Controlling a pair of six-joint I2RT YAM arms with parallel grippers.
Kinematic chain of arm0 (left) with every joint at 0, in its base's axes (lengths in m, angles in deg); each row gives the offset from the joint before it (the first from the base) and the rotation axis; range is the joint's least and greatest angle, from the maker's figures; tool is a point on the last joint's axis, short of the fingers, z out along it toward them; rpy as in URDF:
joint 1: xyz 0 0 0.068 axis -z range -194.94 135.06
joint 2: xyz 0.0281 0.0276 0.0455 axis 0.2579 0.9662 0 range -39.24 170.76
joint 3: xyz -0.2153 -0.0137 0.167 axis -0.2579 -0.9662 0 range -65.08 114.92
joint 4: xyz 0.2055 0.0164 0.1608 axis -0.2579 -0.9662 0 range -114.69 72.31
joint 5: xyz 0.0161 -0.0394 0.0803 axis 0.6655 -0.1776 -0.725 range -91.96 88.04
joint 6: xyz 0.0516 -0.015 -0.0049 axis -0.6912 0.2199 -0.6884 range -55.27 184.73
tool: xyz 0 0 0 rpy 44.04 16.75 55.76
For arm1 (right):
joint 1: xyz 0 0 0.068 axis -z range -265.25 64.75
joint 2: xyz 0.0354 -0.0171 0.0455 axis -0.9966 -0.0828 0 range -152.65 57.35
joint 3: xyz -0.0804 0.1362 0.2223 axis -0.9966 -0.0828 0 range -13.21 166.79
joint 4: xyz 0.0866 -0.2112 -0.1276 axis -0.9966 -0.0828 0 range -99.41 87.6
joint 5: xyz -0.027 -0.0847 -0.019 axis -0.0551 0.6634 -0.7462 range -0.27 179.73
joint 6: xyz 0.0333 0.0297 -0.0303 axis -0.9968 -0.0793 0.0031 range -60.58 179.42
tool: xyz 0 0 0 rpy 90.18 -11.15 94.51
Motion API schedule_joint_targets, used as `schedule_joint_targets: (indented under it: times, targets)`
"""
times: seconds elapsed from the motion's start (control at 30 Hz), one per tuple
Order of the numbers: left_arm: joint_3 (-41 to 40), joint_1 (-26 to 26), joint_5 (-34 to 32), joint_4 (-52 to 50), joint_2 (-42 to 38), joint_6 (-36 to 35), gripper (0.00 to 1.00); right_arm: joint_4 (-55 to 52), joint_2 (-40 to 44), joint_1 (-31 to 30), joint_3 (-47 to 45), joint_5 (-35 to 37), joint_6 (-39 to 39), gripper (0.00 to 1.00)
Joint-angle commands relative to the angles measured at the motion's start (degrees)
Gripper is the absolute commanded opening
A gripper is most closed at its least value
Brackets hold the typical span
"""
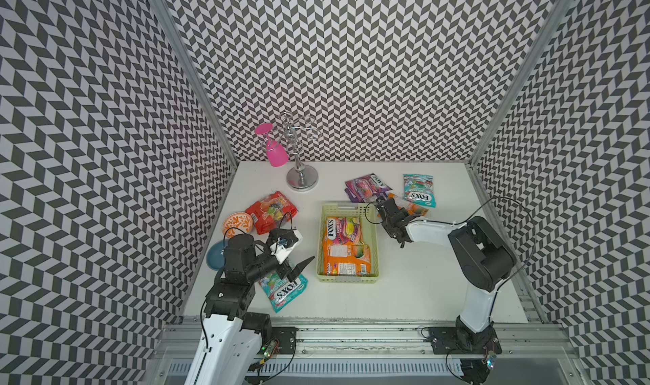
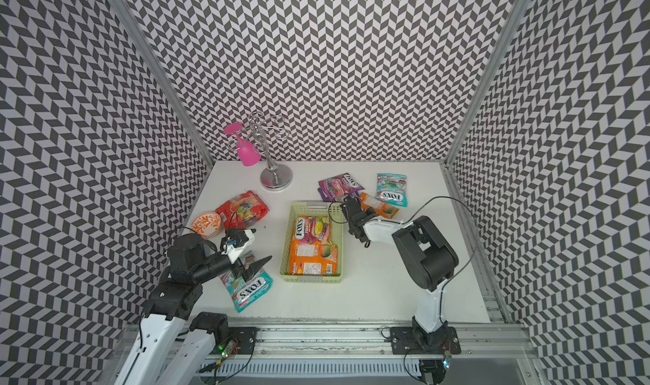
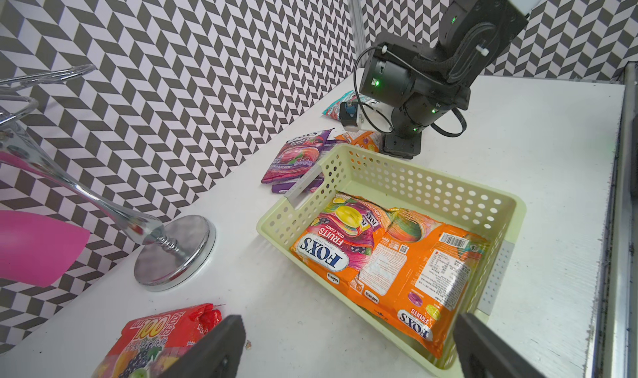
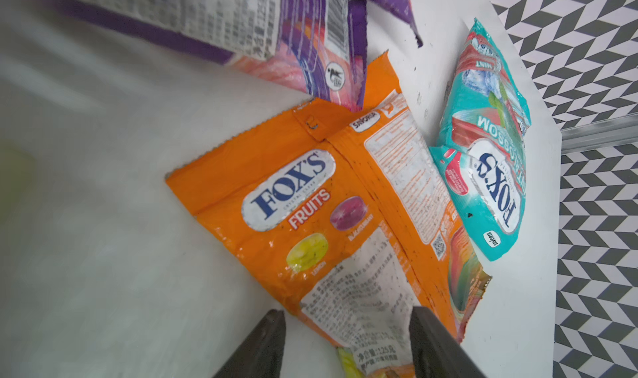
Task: Put the candies in the basket
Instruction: Pick up the candy at the center of the board.
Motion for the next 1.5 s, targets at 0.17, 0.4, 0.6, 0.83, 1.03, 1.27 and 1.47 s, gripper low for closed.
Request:
schedule_joint_targets:
  times: [0.17, 0.4, 0.6, 0.83, 1.03, 1.27, 1.47]
  targets:
    - [-0.3, 0.6, -0.9, 0.7, 0.3, -0.2, 0.99, 4.4, -3.2, 0.2, 1.3, 5.2, 2.7, 0.58]
    - [-0.3, 0.7, -1.2, 0.8, 0.0, 0.0, 0.99, 6.8, -3.4, 0.2, 0.3, 7.5, 5.0, 0.33]
    - [-0.5, 1.0, -1.3, 1.2, -0.4, 0.2, 0.99, 7.6, -1.2, 0.2, -0.3, 7.7, 5.6, 0.04]
    - [-0.6, 0.9, -1.6, 1.7, -0.8, 0.5, 0.99, 6.6, 3.6, -0.4, -1.8, 7.9, 5.6, 0.00]
    - [-0.8, 0.6, -1.9, 2.0, -0.9, 0.9, 0.99, 4.2, 8.8, -1.0, -2.1, 7.1, 4.5, 0.00]
    - [-0.8, 0.4, -2.1, 2.1, -1.0, 1.0, 0.99, 0.3, 13.4, -2.3, -1.5, 7.6, 3.7, 0.00]
    - [-0.6, -0.2, -2.7, 2.2, -1.2, 1.1, 0.99, -4.0, 16.6, -4.4, 0.0, 9.2, 3.8, 0.00]
